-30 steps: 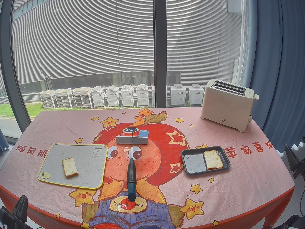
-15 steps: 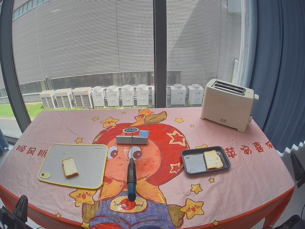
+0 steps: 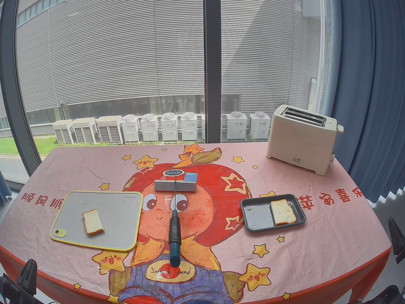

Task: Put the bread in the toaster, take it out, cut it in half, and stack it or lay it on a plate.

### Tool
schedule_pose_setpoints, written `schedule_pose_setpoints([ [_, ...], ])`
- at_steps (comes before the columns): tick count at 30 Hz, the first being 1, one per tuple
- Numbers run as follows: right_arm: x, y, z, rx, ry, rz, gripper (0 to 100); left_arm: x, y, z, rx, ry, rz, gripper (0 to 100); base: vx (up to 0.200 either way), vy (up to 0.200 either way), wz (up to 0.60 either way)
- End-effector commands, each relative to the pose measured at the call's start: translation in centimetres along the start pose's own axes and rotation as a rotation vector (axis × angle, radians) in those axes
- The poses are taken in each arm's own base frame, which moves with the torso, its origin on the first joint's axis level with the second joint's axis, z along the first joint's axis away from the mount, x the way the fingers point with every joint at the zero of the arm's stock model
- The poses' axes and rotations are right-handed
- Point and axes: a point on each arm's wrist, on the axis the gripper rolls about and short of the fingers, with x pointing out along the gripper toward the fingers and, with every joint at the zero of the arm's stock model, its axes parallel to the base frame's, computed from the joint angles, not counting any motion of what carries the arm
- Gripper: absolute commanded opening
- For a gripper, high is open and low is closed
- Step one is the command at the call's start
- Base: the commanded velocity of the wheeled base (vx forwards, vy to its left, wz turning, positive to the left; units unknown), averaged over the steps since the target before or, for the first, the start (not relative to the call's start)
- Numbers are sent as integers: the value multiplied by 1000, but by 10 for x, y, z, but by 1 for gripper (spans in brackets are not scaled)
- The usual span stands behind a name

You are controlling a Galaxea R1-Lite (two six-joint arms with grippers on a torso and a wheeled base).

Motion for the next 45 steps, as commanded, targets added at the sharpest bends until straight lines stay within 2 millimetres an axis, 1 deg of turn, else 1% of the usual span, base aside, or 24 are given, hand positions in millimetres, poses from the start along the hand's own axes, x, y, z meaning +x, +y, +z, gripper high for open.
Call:
schedule_pose_setpoints([
  [1,-10,0,2,-2,-52,0,100,0,0,-5,0,1,0,0,0,0,0],
  [9,-13,1,-4,-9,-59,2,100,0,0,-5,0,1,0,0,0,0,0],
  [27,-18,3,-28,-7,-47,18,100,0,0,-5,0,1,0,0,0,0,0],
  [38,-20,4,-38,-7,-48,21,100,0,0,-5,0,1,0,0,0,0,0],
  [45,-21,4,-39,-7,-54,21,100,0,0,-5,0,1,0,0,0,0,0],
])
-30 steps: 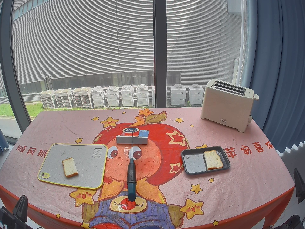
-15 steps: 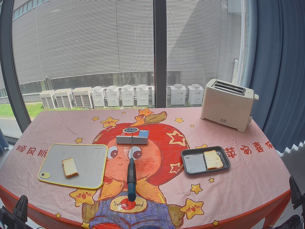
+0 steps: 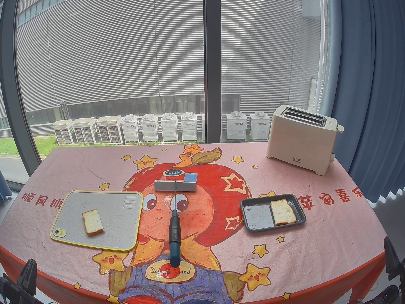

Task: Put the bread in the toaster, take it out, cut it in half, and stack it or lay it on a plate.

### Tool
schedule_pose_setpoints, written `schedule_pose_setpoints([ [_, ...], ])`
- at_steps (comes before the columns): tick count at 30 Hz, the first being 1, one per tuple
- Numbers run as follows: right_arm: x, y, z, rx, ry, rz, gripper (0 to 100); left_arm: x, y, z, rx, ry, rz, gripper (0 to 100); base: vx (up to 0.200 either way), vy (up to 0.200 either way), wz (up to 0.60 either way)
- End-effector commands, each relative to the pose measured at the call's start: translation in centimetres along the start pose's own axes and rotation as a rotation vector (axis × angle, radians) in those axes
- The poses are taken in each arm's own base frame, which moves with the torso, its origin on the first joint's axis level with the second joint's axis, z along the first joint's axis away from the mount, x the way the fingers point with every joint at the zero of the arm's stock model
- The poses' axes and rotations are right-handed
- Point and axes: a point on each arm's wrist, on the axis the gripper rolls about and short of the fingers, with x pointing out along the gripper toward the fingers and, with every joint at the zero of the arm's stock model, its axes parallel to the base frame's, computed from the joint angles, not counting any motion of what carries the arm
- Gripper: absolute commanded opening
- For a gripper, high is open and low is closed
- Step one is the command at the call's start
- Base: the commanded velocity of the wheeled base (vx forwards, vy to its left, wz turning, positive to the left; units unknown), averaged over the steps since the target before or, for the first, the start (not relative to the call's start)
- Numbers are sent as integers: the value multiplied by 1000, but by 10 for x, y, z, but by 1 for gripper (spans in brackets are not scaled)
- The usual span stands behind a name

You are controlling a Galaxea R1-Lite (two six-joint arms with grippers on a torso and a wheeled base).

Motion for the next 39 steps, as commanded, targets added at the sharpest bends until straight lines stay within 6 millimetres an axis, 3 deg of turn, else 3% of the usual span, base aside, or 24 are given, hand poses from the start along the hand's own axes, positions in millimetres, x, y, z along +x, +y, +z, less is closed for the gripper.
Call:
schedule_pose_setpoints([
  [1,0,0,-5,1,12,1,100,0,0,-5,0,1,0,0,0,0,0],
  [15,-13,3,-25,6,79,1,100,0,0,-5,0,1,0,0,0,0,0],
  [39,-16,3,-28,17,58,-34,100,0,0,-5,0,1,0,0,0,0,0],
])
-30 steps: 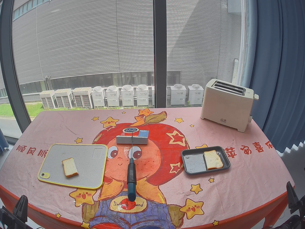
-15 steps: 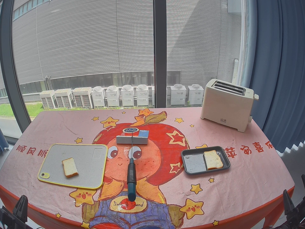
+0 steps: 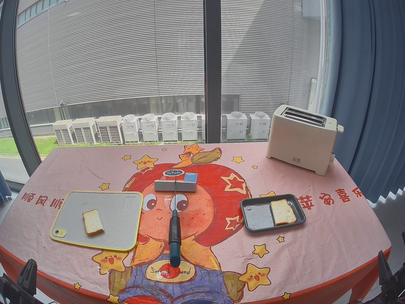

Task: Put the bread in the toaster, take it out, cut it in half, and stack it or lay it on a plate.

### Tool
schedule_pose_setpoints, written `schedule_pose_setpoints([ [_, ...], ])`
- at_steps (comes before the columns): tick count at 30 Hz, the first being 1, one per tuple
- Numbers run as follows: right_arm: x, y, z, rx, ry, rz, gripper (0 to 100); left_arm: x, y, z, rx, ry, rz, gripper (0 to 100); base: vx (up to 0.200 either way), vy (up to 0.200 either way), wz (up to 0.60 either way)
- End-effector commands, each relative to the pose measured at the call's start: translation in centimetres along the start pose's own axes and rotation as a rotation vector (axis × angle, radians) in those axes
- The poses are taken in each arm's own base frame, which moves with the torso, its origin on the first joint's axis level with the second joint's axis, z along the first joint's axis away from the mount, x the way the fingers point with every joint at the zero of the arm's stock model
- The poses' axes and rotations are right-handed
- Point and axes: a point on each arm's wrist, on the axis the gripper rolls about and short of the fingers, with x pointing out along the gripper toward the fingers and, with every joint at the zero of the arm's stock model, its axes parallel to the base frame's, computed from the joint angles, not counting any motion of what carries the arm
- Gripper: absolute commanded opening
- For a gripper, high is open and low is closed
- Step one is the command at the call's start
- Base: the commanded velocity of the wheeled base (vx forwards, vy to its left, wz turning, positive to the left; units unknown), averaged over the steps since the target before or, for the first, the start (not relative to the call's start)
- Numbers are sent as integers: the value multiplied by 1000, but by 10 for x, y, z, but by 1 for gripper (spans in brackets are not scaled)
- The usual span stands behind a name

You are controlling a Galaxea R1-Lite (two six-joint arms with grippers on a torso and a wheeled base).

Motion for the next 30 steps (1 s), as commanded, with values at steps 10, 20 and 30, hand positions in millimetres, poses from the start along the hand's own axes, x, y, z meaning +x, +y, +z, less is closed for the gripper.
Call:
schedule_pose_setpoints([
  [10,0,0,-7,52,40,-33,100,0,0,-5,0,1,-1,0,0,0,0],
  [20,0,0,-7,61,32,-32,100,0,0,-5,0,1,-1,0,0,0,0],
  [30,0,0,-7,58,29,-32,100,0,0,-5,0,1,-1,0,0,0,0],
])
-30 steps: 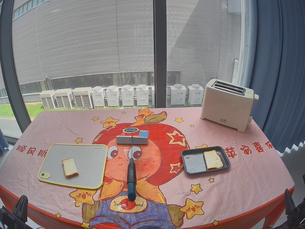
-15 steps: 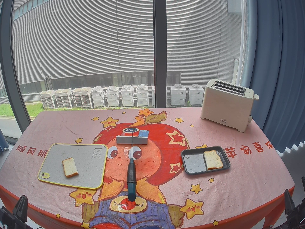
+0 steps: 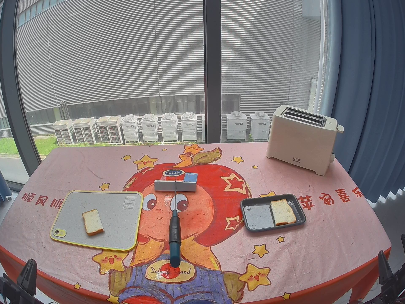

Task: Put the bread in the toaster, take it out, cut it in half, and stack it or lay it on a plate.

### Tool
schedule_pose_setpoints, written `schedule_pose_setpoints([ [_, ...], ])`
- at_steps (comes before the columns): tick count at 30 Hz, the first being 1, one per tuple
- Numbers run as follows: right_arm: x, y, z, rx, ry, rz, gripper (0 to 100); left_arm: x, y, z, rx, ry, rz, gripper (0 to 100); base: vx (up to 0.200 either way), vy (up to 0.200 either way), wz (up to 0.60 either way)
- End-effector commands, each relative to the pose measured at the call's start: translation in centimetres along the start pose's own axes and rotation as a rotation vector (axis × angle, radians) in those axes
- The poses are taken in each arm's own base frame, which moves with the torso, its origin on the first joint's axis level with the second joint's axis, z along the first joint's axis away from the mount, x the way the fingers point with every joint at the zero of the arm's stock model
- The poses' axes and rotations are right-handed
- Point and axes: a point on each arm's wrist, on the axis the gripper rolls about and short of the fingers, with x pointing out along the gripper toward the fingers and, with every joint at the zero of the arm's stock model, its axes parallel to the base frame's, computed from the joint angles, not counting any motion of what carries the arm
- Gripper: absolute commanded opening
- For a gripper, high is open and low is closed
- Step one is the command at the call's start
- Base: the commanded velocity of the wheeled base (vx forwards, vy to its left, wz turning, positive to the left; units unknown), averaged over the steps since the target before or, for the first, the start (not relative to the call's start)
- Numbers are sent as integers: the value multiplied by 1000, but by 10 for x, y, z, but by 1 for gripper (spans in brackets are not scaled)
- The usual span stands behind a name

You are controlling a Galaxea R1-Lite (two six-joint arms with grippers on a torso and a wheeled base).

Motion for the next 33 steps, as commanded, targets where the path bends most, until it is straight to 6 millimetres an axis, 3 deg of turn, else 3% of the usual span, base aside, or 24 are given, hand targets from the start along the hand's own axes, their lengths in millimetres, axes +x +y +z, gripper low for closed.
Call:
schedule_pose_setpoints([
  [1,0,0,-4,-1,6,1,100,0,0,-5,0,1,-1,0,0,0,0],
  [23,0,0,-4,-1,6,1,100,0,0,-5,-8,-2,2,0,0,0,0],
  [24,0,0,-4,-1,6,1,100,0,0,-5,-8,-2,2,100,0,0,0],
  [33,0,0,-4,-1,6,2,100,0,0,-5,-6,-5,1,100,0,0,0],
])
